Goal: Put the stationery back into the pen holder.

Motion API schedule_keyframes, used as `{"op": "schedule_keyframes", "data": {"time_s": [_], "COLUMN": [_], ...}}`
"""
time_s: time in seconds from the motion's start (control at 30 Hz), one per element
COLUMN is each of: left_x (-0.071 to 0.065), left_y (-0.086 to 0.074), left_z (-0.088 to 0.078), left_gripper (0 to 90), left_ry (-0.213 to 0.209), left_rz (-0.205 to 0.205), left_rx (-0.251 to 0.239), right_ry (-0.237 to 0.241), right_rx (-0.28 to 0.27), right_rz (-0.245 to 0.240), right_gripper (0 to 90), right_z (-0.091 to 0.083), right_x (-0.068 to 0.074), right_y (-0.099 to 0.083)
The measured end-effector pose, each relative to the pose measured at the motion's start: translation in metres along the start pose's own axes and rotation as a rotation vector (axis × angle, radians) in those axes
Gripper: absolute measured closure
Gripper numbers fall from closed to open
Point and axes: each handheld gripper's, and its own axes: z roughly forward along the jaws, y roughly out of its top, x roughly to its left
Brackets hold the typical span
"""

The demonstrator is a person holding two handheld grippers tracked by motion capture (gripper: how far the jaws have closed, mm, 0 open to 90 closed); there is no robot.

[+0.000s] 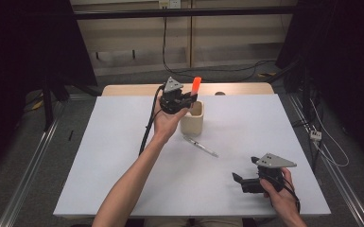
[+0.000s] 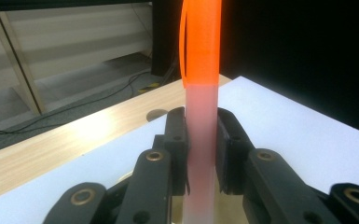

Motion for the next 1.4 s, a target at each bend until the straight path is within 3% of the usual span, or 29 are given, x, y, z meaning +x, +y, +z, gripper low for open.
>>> {"op": "schedule_keyframes", "data": {"time_s": [0.1, 0.23, 0.67, 0.73, 0.83, 0.97, 1.07, 1.2, 1.3, 1.4], "left_x": [0.000, 0.001, 0.009, 0.010, 0.011, 0.009, 0.009, 0.010, 0.013, 0.015], "left_y": [-0.004, -0.008, -0.020, -0.020, -0.017, -0.014, -0.013, -0.012, -0.013, -0.014], "left_z": [0.004, 0.007, 0.006, 0.005, 0.001, -0.003, -0.006, -0.011, -0.016, -0.023], "left_gripper": [77.4, 77.4, 76.7, 70.3, 57.5, 49.7, 35.8, 24.2, 18.8, 13.8], "left_ry": [0.004, 0.007, 0.023, 0.037, 0.027, 0.021, 0.030, 0.046, 0.063, 0.076], "left_rz": [-0.010, 0.023, -0.024, -0.034, -0.035, -0.024, -0.019, -0.004, 0.030, 0.023], "left_rx": [0.007, 0.028, 0.051, 0.041, 0.028, 0.021, 0.036, 0.075, 0.125, 0.104], "right_ry": [0.002, -0.001, 0.006, 0.007, 0.012, 0.016, 0.013, 0.013, 0.015, 0.018], "right_rx": [-0.001, -0.001, 0.003, 0.007, 0.005, 0.003, 0.004, 0.004, 0.004, -0.001], "right_rz": [0.002, 0.004, -0.002, -0.001, 0.000, -0.003, 0.000, 0.006, 0.009, 0.001], "right_gripper": [6.4, 6.4, 6.4, 6.4, 6.5, 6.4, 6.6, 6.6, 6.8, 6.8], "right_z": [0.000, 0.000, 0.003, 0.003, 0.004, 0.005, 0.005, 0.005, 0.005, 0.005], "right_x": [0.000, 0.000, 0.001, 0.001, 0.000, 0.001, 0.001, 0.001, 0.001, 0.001], "right_y": [0.000, 0.000, 0.001, 0.001, 0.001, 0.001, 0.001, 0.001, 0.002, 0.002]}}
